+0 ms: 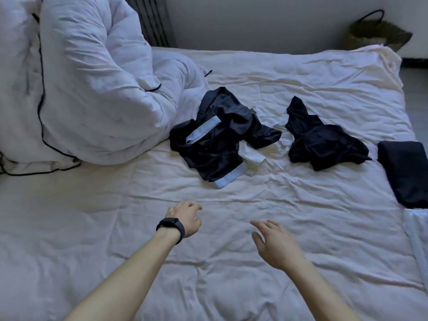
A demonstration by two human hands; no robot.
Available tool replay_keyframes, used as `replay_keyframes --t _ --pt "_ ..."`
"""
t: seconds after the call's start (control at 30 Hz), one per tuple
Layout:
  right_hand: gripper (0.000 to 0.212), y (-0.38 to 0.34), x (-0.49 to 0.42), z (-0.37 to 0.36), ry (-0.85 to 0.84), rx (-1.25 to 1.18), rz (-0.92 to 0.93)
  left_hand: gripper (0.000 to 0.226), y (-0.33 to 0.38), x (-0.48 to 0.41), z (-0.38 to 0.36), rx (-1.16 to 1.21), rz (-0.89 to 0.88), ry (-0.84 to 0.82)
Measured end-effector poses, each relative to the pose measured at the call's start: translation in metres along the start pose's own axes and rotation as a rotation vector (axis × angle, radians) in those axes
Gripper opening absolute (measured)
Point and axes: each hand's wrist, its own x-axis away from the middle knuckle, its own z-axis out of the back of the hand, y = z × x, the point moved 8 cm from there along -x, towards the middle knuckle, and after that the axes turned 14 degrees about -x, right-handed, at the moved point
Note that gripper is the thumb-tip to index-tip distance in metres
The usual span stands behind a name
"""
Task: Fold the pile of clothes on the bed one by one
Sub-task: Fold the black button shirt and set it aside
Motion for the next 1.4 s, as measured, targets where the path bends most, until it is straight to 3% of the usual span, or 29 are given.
replay_keyframes --t 0.3,0.4,0.53,0.63,0.73,0.87,0.93,0.97,1.03,1.17,1.27,1.33,1.4 --pt "0.069 0.117 -0.162 -0.127 -0.164 0.090 -0.316 0.054 0.001 -0.146 -0.053 -0.171 -0.044 -0.048" --pt "0.070 0.144 -0.182 -0.173 0.007 0.068 -0.279 0.053 0.015 -0.192 -0.057 -0.215 -0.093 0.025" --pt "0.075 0.152 -0.188 -0.189 0.282 0.084 -0.127 0.070 0.031 -0.251 -0.052 -0.230 -0.097 0.158" --pt "0.076 0.156 -0.190 -0.191 0.333 0.083 -0.081 0.039 0.039 -0.269 -0.038 -0.275 -0.072 0.246" --pt "0.074 0.160 -0.187 -0.193 0.244 0.050 -0.162 0.023 0.036 -0.248 -0.013 -0.060 -0.036 0.287" --pt "0.075 0.152 -0.192 -0.167 -0.152 0.052 -0.327 0.013 0.008 -0.164 0.065 0.407 0.024 0.417" --pt "0.084 0.129 -0.182 -0.128 -0.269 -0.047 -0.346 0.013 -0.009 -0.108 0.107 0.508 -0.001 0.470" --pt "0.089 0.109 -0.172 -0.100 -0.223 -0.171 -0.334 0.015 -0.018 -0.079 0.127 0.559 -0.027 0.491" --pt "0.100 0.060 -0.141 -0.056 -0.085 -0.434 -0.267 0.020 -0.032 -0.023 0.166 0.664 -0.088 0.533" --pt "0.115 -0.070 -0.042 0.018 0.245 -0.852 0.072 0.019 -0.055 0.079 0.223 0.862 -0.186 0.601" --pt "0.124 -0.155 0.015 0.056 0.408 -0.904 0.309 0.025 -0.068 0.149 0.254 1.024 -0.302 0.647" --pt "0.109 -0.208 0.045 0.073 0.418 -0.873 0.368 0.027 -0.079 0.198 0.268 1.075 -0.372 0.681" --pt "0.051 -0.247 0.063 0.089 0.420 -0.825 0.389 0.025 -0.089 0.229 0.280 1.088 -0.386 0.723"
